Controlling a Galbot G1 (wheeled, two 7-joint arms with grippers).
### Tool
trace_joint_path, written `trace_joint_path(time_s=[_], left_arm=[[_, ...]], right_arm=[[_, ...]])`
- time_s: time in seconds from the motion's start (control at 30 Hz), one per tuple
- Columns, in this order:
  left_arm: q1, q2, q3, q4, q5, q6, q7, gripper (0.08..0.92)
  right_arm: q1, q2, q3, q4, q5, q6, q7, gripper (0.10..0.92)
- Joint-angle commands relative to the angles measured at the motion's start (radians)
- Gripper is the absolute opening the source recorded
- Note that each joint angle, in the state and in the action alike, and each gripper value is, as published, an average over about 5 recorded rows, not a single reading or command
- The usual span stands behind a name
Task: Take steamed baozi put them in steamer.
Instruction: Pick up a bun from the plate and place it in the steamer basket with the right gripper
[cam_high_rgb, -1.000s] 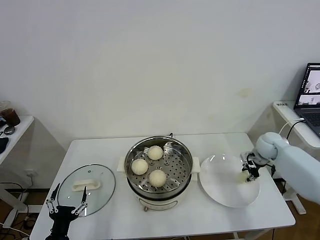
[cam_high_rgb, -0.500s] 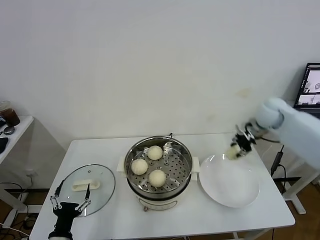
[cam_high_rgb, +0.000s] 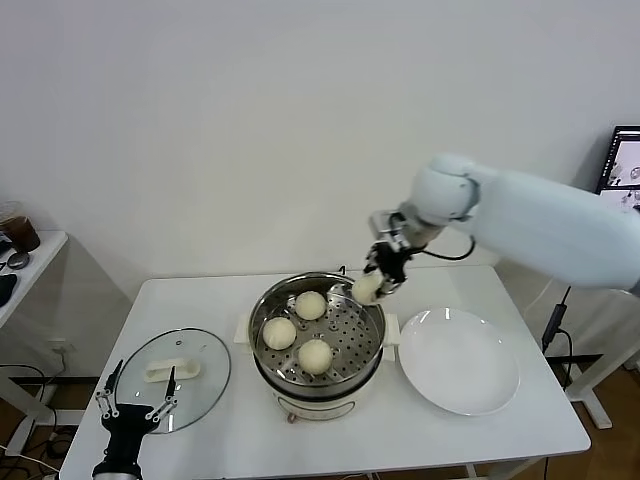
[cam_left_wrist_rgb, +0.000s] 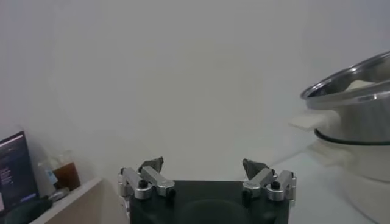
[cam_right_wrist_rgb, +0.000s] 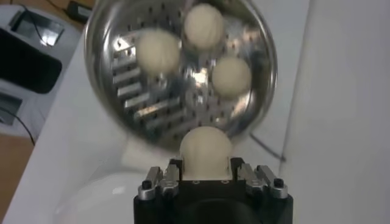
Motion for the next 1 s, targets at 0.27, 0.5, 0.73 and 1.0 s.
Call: trace_joint_path(time_s=[0.27, 0.5, 0.73, 1.0], left_arm=[[0.007, 0.002, -0.016, -0.003, -0.003, 0.001, 0.001, 0.823], [0.006, 0.001, -0.014, -0.001, -0.002, 0.001, 0.001, 0.823], [0.006, 0.0, -0.01, -0.002, -0.001, 0.001, 0.002, 0.823], [0.001, -0.003, -0.002, -0.002, 0.001, 0.003, 0.002, 0.823]], right_arm=[[-0.124, 0.19, -0.067, -0.118, -0.046, -0.071, 0.049, 0.475], [-0.132, 0.193, -0.067, -0.138, -0.097, -0.058, 0.037, 0.475], [-0.122, 0.172, -0.067, -0.116, -0.089, -0.063, 0.035, 0.591], [-0.099, 0.068, 0.027, -0.019, -0.029, -0.087, 0.085, 0.795]])
